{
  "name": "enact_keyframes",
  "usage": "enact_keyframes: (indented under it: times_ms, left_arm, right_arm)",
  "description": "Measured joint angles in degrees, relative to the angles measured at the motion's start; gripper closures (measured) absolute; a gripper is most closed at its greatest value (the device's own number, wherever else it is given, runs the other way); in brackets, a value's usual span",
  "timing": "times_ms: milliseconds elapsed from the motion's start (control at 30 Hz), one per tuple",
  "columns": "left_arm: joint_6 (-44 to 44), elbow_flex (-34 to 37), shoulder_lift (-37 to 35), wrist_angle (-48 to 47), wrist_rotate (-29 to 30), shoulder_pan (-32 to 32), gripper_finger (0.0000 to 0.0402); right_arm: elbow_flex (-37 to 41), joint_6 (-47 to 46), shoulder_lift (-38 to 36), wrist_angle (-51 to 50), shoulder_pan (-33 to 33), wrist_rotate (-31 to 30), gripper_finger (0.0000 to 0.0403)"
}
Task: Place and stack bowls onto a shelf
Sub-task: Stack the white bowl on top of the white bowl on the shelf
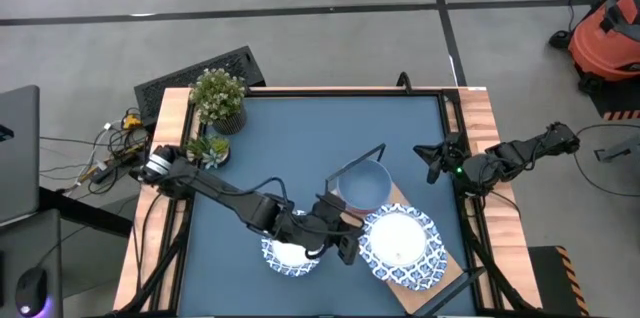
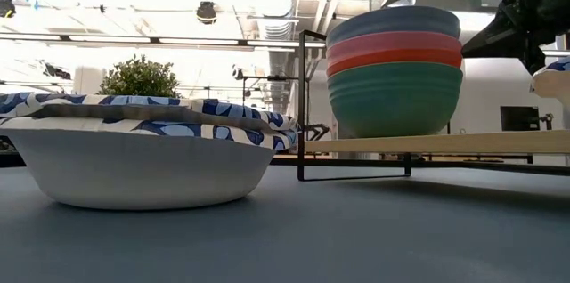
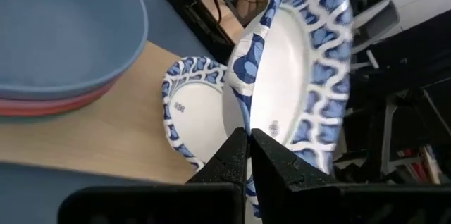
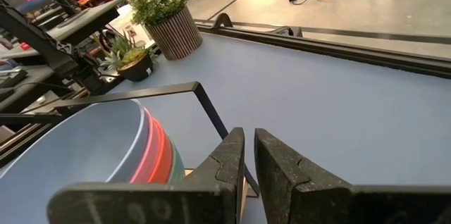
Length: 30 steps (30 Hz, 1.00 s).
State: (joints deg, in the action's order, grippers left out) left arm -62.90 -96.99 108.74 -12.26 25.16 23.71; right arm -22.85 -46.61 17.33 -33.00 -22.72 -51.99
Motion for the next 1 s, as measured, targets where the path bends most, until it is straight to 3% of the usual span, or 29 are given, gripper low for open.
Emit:
enact_keyframes:
  times_ms: [1000]
  left_arm:
    - [-0.8, 0.0, 2.1, -0.3, 4.2, 1.7, 0.0401]
  right_arm:
    - [0.0, 0.0, 0.0, 0.0, 0.0, 1.0, 0.0340]
